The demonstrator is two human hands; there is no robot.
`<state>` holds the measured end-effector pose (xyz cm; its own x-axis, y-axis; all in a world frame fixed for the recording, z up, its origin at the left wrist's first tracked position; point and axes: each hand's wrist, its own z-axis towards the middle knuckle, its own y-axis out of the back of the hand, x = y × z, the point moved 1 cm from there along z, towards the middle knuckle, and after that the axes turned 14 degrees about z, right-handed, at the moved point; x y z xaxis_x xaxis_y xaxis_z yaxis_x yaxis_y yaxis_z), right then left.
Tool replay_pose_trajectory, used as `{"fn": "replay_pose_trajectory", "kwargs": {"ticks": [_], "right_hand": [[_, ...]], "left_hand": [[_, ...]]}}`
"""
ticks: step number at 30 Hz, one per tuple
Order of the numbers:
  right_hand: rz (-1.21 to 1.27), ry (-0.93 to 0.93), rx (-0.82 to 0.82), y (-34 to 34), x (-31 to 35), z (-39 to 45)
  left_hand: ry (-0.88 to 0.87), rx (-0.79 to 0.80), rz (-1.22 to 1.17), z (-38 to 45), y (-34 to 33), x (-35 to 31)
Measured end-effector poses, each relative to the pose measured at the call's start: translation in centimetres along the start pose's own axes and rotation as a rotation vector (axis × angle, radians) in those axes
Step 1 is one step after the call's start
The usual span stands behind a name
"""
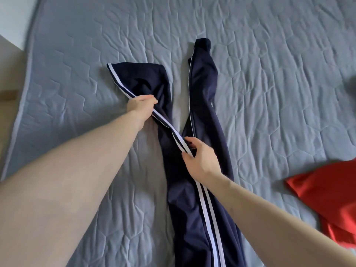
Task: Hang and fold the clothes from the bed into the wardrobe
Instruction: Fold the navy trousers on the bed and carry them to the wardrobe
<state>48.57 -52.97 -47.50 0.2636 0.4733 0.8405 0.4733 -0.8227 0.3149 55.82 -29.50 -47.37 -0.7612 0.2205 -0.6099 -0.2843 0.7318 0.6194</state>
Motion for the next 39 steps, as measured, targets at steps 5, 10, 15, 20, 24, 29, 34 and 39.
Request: {"fn": "replay_pose_trajectory", "kwargs": {"ticks": [5,10,15,20,24,29,34,39], "right_hand": [[0.126,-0.022,0.045,1.2,-1.4,0.3],[0.228,0.015,-0.038,3.2,0.1,-1.4],[0.242,-0.038,-0.153,5.7,0.2,-1.7],[0.086,-0.144,-0.257,8.1,-2.7,-0.6],[0.010,-0.210,-0.257,8.7,-5.2,-0.2],[-0.017,-0.225,-0.237,7.7,-5.6,-0.4],[-0.092,-0.247,-0.191,7.8,-4.9,-0.4],[-0.017,-0.520,-0.032,8.6,-5.1,0.6]], "left_hand": [[-0.048,-0.090,0.148,2.1,1.3,-1.6],[-0.522,-0.346,0.588,-1.8,1.9,-10.0],[-0.644,-0.311,0.783,-5.0,-2.4,-17.5],[-0.623,-0.104,0.947,-4.8,-8.7,-19.0],[-0.476,0.226,0.734,-3.6,-12.2,-15.9],[-0.380,-0.092,0.326,-3.4,-10.5,-11.9],[0.050,0.095,0.370,-2.2,-9.2,-8.0],[-0.042,0.030,0.293,-2.5,-8.8,-6.2]]}}
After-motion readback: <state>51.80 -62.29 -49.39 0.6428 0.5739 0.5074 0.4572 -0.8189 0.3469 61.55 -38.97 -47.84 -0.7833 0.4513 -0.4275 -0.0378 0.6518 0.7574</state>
